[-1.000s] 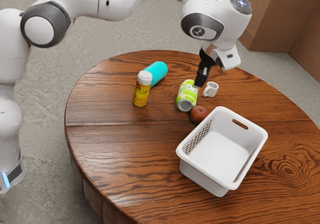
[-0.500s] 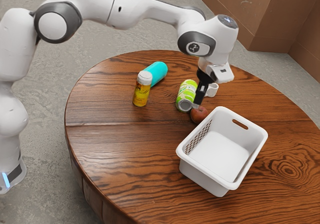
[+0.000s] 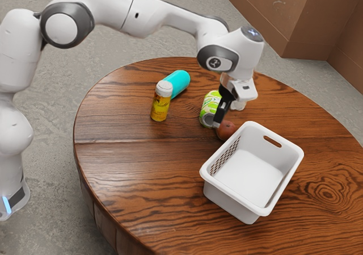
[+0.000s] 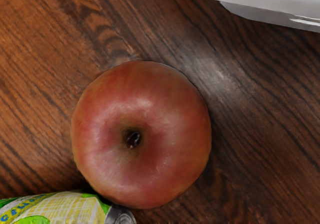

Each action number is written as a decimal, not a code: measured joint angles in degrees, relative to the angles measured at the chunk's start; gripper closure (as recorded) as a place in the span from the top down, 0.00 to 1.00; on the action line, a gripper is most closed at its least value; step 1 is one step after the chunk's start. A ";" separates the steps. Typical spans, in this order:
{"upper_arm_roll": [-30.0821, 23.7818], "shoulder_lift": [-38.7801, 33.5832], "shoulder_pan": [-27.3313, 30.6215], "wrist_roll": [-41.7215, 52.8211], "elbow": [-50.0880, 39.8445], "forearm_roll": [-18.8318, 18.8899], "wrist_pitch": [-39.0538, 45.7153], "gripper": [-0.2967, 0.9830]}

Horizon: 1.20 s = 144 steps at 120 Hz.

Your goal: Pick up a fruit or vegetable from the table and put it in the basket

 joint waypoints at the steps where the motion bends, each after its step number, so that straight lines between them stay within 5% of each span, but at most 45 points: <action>1: 0.01 0.07 0.03 0.05 0.16 0.09 0.04 0.77; 47: -2.10 8.47 0.20 2.00 7.41 5.69 1.50 0.77; 144: -2.54 10.99 0.87 3.60 6.10 4.84 4.16 0.77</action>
